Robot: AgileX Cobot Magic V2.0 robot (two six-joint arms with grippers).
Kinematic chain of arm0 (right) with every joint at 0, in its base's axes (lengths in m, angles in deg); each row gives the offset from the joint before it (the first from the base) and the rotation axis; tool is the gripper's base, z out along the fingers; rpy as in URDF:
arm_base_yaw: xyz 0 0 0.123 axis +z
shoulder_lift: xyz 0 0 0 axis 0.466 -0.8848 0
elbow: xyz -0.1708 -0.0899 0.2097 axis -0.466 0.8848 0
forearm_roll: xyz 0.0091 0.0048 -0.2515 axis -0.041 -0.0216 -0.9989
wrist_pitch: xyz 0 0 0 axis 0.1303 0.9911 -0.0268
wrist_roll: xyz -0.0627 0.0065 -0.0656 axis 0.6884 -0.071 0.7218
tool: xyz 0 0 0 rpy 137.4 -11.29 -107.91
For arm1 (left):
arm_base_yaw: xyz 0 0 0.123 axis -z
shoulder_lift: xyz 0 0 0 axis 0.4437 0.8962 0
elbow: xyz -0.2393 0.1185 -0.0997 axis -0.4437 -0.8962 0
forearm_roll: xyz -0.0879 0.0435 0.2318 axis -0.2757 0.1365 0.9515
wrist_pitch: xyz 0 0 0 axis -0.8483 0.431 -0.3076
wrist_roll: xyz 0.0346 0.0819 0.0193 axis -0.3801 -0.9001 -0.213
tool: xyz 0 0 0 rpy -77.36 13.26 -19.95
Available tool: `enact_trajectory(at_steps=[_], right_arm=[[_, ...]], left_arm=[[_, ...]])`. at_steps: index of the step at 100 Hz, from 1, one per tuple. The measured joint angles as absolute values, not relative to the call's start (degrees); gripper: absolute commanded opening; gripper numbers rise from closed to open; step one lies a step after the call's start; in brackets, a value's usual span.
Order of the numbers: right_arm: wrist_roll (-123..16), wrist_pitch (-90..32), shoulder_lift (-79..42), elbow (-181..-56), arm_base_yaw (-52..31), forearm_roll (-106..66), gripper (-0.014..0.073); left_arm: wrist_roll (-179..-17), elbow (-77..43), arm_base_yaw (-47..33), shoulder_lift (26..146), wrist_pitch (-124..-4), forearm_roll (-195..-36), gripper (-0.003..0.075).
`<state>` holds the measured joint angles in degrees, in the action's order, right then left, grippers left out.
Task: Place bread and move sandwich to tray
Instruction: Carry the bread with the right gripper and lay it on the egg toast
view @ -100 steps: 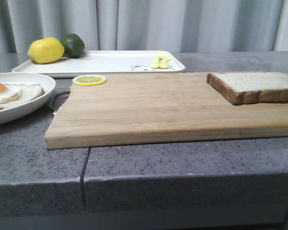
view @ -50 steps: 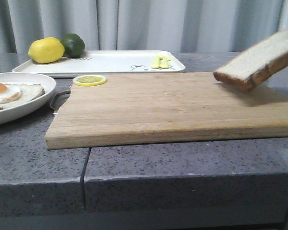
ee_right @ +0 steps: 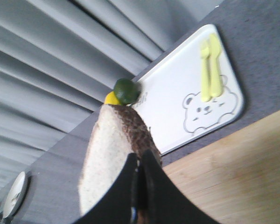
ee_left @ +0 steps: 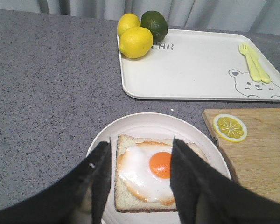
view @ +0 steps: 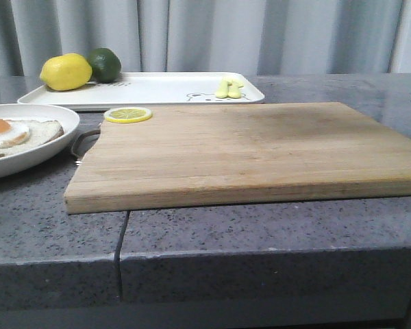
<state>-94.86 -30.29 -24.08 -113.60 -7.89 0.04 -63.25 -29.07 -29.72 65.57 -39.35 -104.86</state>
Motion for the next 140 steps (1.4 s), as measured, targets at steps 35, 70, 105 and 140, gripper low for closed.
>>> enact_trajectory(at_steps=[35, 70, 105, 140], right_arm=[[-94.86, -37.02, -40.01, -122.79, 6.50, 3.62, -0.0062], [-94.86, -41.60, -54.50, -131.11, 15.32, 8.01, -0.0062], [-94.86, -45.28, -62.01, -131.85, 20.29, 12.19, -0.0062], [-94.86, -53.25, -63.85, -131.96, 23.53, 16.68, -0.0062]], left_arm=[[-63.25, -29.07, -29.72, 65.57, -39.35, -104.86, 0.0273], [-63.25, -29.07, -29.72, 65.57, -39.35, -104.97, 0.0273], [-63.25, -29.07, -29.72, 65.57, -39.35, -105.07, 0.0273], [-63.25, -29.07, -29.72, 65.57, -39.35, -105.07, 0.0273]])
